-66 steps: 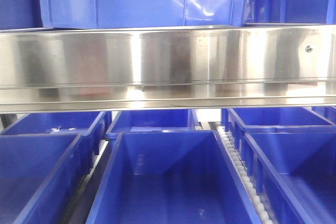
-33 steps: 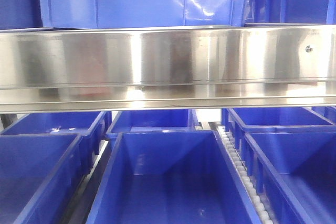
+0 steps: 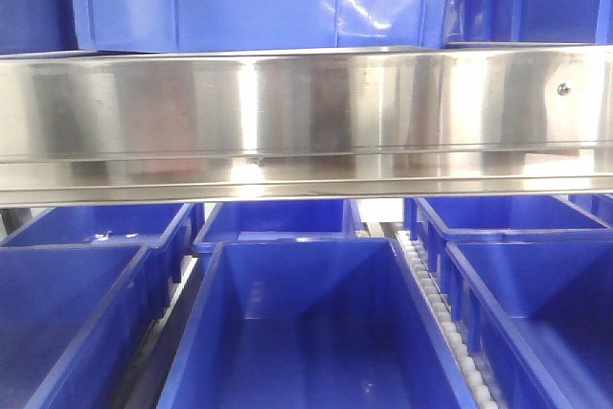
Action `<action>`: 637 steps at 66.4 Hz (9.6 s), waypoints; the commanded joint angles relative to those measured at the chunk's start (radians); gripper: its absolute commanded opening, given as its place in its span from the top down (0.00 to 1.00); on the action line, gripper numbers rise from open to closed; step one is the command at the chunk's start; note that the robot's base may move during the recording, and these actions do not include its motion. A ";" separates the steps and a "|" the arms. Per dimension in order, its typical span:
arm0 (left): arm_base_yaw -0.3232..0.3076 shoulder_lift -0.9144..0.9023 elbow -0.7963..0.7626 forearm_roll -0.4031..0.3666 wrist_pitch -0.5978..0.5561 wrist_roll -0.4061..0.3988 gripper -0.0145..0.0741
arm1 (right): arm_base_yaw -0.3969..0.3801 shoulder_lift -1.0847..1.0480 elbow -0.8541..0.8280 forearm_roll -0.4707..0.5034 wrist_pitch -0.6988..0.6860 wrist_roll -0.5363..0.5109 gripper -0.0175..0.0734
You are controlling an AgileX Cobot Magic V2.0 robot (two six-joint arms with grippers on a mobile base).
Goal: Stack silver trays without gaps
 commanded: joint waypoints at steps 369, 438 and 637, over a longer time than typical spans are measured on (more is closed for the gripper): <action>0.853 -0.857 0.852 -0.694 -1.022 0.657 0.84 | -0.820 -0.908 0.758 0.093 -0.602 -0.484 0.83; 0.853 -1.036 0.852 -0.694 -0.891 0.657 0.84 | -0.820 -1.048 0.758 0.093 -0.585 -0.484 0.82; 0.853 -1.036 0.852 -0.694 -0.895 0.657 0.84 | -1.001 -1.225 1.154 0.702 -0.796 -1.130 0.82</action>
